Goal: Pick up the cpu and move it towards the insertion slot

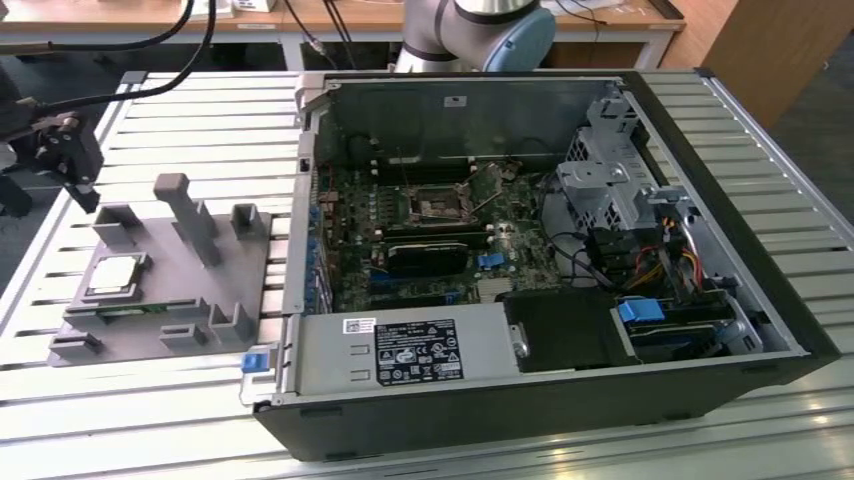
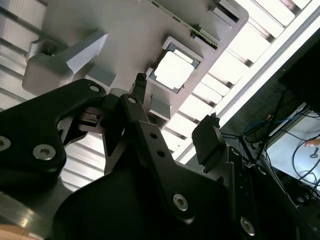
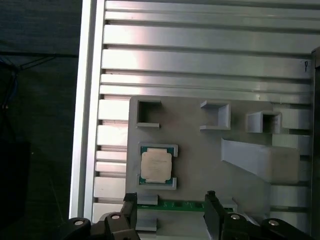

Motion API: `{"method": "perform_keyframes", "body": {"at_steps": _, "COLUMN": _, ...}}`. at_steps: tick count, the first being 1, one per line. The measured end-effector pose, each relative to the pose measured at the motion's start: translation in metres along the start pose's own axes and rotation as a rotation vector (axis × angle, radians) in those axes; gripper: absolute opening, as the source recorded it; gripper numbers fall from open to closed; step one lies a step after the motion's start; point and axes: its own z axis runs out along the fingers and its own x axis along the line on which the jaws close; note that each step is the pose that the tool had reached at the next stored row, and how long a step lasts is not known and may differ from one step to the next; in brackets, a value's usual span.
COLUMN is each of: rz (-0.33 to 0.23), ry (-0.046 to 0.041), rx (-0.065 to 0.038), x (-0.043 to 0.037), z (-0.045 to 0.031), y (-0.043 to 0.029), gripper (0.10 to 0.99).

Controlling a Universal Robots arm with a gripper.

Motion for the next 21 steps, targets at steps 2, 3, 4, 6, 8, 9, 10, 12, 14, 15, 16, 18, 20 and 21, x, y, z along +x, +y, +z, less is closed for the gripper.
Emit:
{"method": "perform_keyframes", "body": {"at_steps": 2, "rz": 0.0, "ry": -0.0001, "rx": -0.002, "x": 0.0004, "z": 0.0033, "y": -0.0002, "gripper": 0.647}}
{"method": "perform_keyframes", "body": {"at_steps": 3, "rz": 0.0, "ry": -0.0001, "rx": -0.004, "x": 0.0005, "z": 0.0049, "y": -0.0002, "gripper": 0.647}}
{"method": "perform_keyframes", "body": {"at_steps": 4, "rz": 0.0, "ry": -0.0001, "rx": -0.004, "x": 0.0006, "z": 0.0065, "y": -0.0003, "gripper": 0.647}}
{"method": "perform_keyframes", "body": {"at_steps": 6, "rz": 0.0, "ry": -0.0001, "rx": -0.006, "x": 0.0006, "z": 0.0102, "y": -0.0005, "gripper": 0.647}}
{"method": "perform_keyframes", "body": {"at_steps": 8, "rz": 0.0, "ry": -0.0003, "rx": -0.009, "x": 0.0007, "z": 0.0136, "y": -0.0006, "gripper": 0.647}}
{"method": "perform_keyframes", "body": {"at_steps": 9, "rz": 0.0, "ry": -0.0004, "rx": -0.012, "x": 0.0007, "z": 0.0149, "y": -0.0007, "gripper": 0.647}}
{"method": "perform_keyframes", "body": {"at_steps": 10, "rz": 0.0, "ry": -0.0005, "rx": -0.014, "x": 0.0007, "z": 0.0164, "y": -0.0008, "gripper": 0.647}}
{"method": "perform_keyframes", "body": {"at_steps": 12, "rz": 0.0, "ry": -0.0005, "rx": -0.017, "x": 0.0007, "z": 0.0196, "y": -0.0009, "gripper": 0.647}}
{"method": "perform_keyframes", "body": {"at_steps": 14, "rz": 0.0, "ry": -0.0006, "rx": -0.018, "x": 0.0007, "z": 0.0225, "y": -0.001, "gripper": 0.647}}
{"method": "perform_keyframes", "body": {"at_steps": 15, "rz": 0.0, "ry": -0.0005, "rx": -0.018, "x": 0.0007, "z": 0.024, "y": -0.0011, "gripper": 0.647}}
{"method": "perform_keyframes", "body": {"at_steps": 16, "rz": 0.0, "ry": -0.0005, "rx": -0.018, "x": 0.0007, "z": 0.0252, "y": -0.0012, "gripper": 0.647}}
{"method": "perform_keyframes", "body": {"at_steps": 18, "rz": 0.0, "ry": -0.0006, "rx": -0.018, "x": 0.0007, "z": 0.0269, "y": -0.0013, "gripper": 0.647}}
{"method": "perform_keyframes", "body": {"at_steps": 20, "rz": 0.0, "ry": -0.0006, "rx": -0.018, "x": 0.0007, "z": 0.0283, "y": -0.0013, "gripper": 0.647}}
{"method": "perform_keyframes", "body": {"at_steps": 21, "rz": 0.0, "ry": -0.0006, "rx": -0.018, "x": 0.0007, "z": 0.0289, "y": -0.0014, "gripper": 0.647}}
